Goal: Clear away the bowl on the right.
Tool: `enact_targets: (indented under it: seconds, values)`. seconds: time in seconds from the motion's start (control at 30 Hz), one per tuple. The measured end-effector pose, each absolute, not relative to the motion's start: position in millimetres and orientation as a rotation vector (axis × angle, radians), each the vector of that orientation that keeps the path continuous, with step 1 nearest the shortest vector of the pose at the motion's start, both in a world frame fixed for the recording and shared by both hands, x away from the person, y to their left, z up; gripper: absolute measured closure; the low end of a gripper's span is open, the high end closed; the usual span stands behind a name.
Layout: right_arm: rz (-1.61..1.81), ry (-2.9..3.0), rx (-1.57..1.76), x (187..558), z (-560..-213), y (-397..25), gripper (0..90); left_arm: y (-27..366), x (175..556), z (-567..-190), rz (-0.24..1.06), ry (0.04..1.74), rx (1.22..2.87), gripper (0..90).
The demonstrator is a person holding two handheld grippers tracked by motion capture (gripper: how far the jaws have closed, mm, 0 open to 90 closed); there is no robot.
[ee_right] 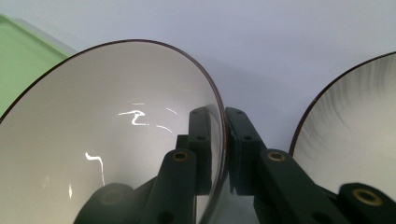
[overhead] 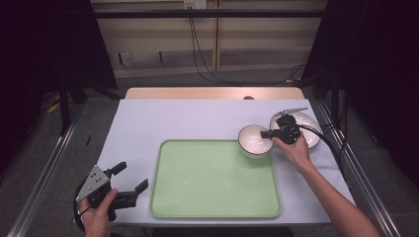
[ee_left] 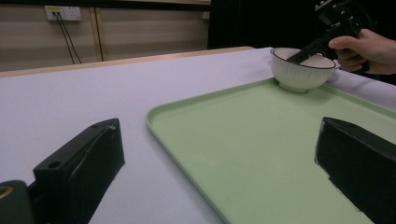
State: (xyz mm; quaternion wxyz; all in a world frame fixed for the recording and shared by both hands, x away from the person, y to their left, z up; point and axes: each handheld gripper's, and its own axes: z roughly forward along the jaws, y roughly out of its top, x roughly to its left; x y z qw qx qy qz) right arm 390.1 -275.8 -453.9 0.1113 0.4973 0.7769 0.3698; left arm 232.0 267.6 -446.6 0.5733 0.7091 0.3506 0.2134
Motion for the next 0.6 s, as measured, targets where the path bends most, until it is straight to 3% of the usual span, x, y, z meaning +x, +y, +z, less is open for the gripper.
enact_targets:
  seconds: [0.5, 0.6]
  values:
    - [1.084, 2.298, 1.424, 388.3, -457.3, -272.5, 70.5, 268.0, 231.0, -446.2, 0.505, 0.825, 1.658, 1.4]
    - [1.082, 2.287, 1.419, 388.3, -456.4, -272.4, 62.3, 268.0, 230.9, -446.2, 0.505, 0.825, 1.658, 1.4]
